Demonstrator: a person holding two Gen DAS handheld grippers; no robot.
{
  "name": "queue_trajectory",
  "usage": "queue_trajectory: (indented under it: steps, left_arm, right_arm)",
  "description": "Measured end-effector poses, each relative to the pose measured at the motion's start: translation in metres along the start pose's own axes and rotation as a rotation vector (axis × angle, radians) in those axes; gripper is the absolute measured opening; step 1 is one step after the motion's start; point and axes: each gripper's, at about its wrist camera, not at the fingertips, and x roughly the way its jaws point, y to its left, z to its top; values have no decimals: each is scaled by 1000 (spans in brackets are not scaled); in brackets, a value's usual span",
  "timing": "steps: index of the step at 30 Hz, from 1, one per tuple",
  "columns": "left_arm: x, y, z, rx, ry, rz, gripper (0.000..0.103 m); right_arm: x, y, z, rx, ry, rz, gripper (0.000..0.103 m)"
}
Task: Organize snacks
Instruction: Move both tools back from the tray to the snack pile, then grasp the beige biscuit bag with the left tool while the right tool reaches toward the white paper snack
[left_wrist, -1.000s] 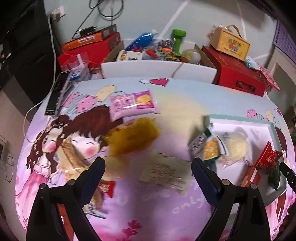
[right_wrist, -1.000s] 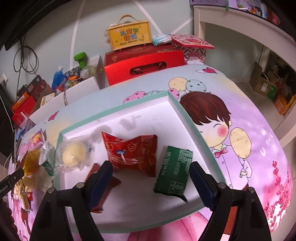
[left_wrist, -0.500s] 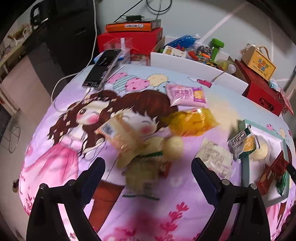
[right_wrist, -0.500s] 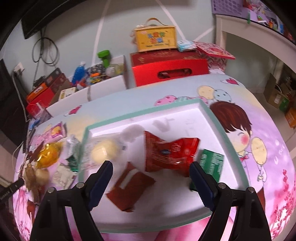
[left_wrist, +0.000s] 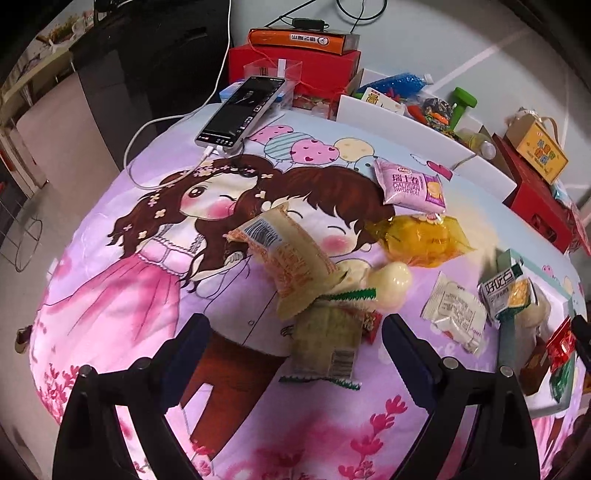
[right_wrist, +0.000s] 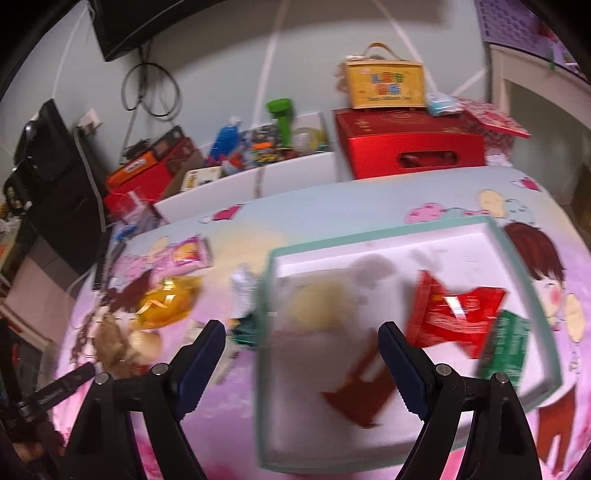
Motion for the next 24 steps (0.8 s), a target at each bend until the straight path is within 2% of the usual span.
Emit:
queue_trajectory:
  steps: [5, 12, 18, 24]
  left_arm:
    - [19, -6, 6, 4, 45, -7, 94]
    - [29, -3, 21, -2, 52, -23, 94]
    - [40, 7, 35, -44, 59, -40, 94]
    - [58, 8, 46, -55, 77, -26, 94]
  right_arm:
    - [15, 36, -3, -47, 25, 70, 87]
    - [43, 67, -13, -62, 99, 141, 87]
    - [65, 80, -22, -72, 162, 144, 87]
    - [79, 85, -24, -69, 190, 124, 87]
